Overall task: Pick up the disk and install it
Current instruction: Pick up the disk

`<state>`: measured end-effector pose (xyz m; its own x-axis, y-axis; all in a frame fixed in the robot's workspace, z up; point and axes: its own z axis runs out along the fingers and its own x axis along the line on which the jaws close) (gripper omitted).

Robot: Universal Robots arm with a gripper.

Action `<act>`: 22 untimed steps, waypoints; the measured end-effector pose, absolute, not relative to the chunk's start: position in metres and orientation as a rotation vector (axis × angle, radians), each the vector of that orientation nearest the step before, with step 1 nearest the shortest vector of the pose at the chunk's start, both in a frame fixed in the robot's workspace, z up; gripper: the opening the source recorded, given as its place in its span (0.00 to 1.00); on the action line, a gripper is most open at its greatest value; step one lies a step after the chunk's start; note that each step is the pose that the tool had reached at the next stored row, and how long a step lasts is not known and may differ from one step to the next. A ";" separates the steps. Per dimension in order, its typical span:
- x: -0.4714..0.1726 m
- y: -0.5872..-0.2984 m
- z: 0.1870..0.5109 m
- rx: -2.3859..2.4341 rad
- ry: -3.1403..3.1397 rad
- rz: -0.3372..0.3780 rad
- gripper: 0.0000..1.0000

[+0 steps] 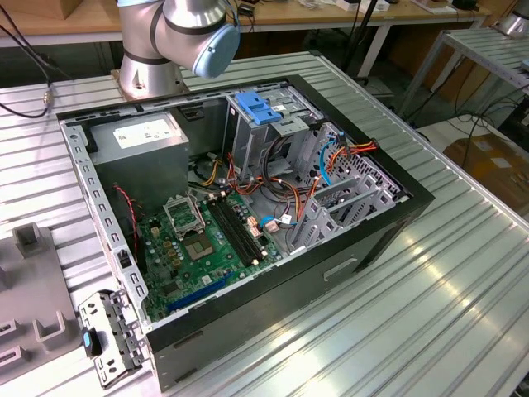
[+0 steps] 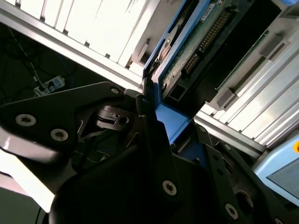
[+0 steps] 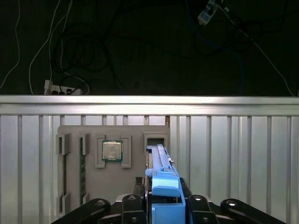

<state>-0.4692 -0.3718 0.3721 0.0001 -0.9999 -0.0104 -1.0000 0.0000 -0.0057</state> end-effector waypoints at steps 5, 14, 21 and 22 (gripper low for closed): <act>-0.469 -0.372 0.375 -2.214 2.214 0.007 0.37; -0.469 -0.372 0.380 -2.215 2.215 0.010 0.37; -0.468 -0.372 0.385 -2.216 2.216 0.012 0.37; -0.468 -0.372 0.386 -2.217 2.217 0.012 0.37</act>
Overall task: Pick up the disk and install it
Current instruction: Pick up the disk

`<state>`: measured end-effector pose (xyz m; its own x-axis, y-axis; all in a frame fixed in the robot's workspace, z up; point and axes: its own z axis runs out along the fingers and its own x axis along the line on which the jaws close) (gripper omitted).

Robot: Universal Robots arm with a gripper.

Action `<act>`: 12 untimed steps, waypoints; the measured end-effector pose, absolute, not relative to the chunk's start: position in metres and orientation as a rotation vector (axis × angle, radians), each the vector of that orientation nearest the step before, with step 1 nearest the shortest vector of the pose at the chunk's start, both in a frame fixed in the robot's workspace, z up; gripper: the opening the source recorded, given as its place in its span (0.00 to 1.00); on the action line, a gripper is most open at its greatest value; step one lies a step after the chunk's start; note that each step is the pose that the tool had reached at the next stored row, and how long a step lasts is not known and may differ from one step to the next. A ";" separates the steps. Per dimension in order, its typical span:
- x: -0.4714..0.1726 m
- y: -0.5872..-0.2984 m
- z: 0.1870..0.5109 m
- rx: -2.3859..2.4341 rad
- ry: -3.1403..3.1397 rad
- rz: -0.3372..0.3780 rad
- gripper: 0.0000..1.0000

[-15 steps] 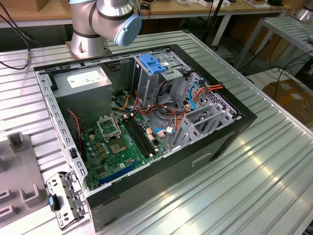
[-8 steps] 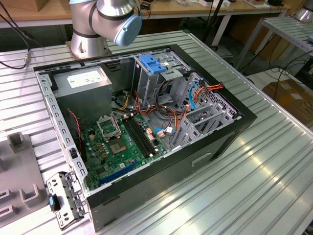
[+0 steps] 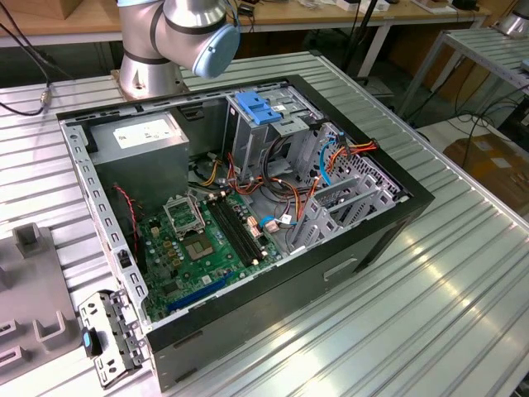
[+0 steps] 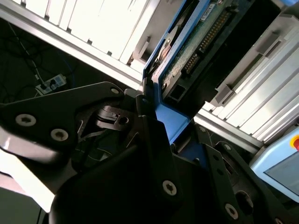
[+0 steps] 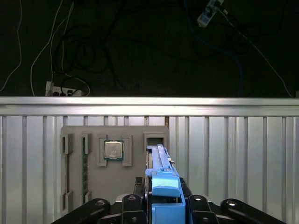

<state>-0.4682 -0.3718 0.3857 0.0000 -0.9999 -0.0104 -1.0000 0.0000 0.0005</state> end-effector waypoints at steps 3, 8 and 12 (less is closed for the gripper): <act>-0.468 -0.372 0.388 -2.217 2.217 0.013 0.37; -0.468 -0.372 0.391 -2.217 2.218 0.014 0.37; -0.468 -0.372 0.395 -2.218 2.218 0.016 0.37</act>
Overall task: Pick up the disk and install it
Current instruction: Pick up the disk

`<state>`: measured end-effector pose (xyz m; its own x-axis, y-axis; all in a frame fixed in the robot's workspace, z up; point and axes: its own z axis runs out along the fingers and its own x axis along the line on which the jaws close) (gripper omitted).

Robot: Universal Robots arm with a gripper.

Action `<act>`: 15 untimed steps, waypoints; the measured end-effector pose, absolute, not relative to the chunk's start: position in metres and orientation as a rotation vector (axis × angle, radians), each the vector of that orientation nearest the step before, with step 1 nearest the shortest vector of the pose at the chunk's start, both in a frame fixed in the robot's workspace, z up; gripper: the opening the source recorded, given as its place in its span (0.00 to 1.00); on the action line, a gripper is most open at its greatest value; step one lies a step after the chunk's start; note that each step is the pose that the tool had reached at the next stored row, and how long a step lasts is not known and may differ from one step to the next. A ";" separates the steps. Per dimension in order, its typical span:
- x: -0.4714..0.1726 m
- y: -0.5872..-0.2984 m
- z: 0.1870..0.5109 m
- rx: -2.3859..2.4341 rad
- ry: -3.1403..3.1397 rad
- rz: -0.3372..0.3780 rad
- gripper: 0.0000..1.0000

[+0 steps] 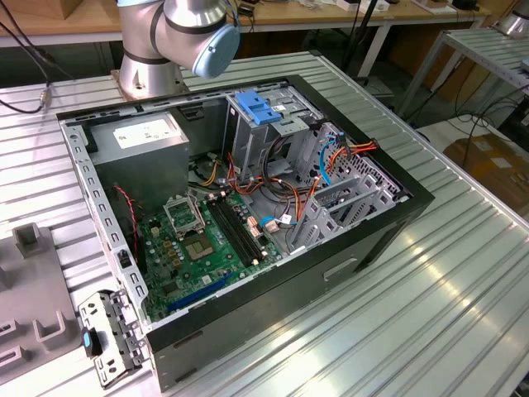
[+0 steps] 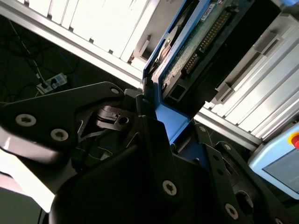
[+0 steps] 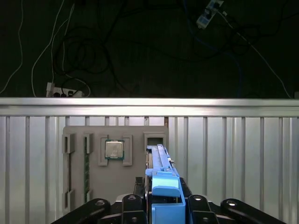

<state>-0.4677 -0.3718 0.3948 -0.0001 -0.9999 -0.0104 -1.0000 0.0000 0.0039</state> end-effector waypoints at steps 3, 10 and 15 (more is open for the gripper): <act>-0.468 -0.372 0.398 -2.219 2.219 0.017 0.37; -0.468 -0.372 0.404 -2.220 2.220 0.019 0.37; -0.467 -0.372 0.408 -2.220 2.220 0.021 0.37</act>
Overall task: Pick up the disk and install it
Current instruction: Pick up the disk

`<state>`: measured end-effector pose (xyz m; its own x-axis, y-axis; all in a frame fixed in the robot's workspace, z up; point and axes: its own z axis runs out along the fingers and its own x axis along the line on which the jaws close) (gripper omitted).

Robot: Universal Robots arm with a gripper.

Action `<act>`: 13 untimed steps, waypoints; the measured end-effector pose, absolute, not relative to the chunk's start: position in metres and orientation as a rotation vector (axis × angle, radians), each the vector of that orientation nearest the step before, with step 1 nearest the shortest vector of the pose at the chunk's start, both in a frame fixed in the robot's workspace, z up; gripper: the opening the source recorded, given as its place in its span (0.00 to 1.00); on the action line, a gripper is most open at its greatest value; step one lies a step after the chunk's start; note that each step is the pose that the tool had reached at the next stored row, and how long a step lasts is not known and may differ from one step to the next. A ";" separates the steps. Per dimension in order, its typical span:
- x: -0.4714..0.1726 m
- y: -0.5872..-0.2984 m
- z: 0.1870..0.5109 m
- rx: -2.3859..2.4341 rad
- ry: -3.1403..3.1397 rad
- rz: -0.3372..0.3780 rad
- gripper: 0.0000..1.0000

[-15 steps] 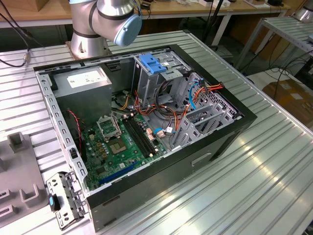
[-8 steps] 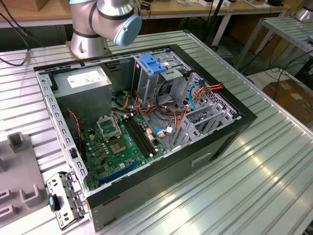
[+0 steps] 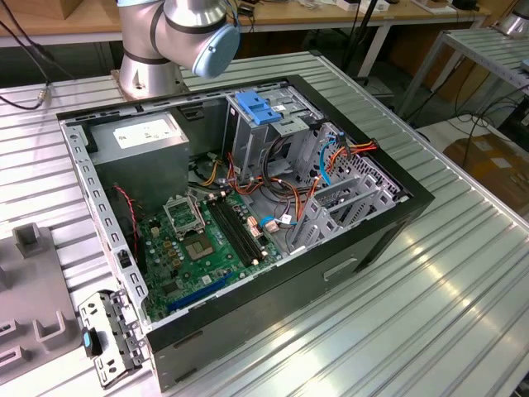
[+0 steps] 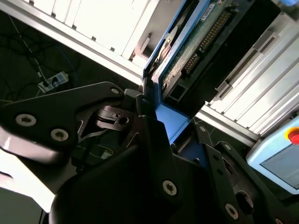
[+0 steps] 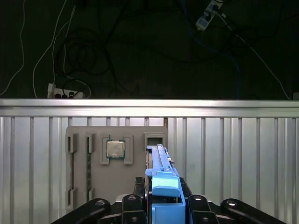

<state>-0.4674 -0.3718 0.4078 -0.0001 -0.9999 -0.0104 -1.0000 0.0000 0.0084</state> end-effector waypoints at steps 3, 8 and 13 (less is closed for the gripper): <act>-0.467 -0.372 0.410 -2.221 2.221 0.022 0.37; -0.467 -0.372 0.415 -2.222 2.222 0.024 0.37; -0.467 -0.372 0.420 -2.223 2.223 0.027 0.37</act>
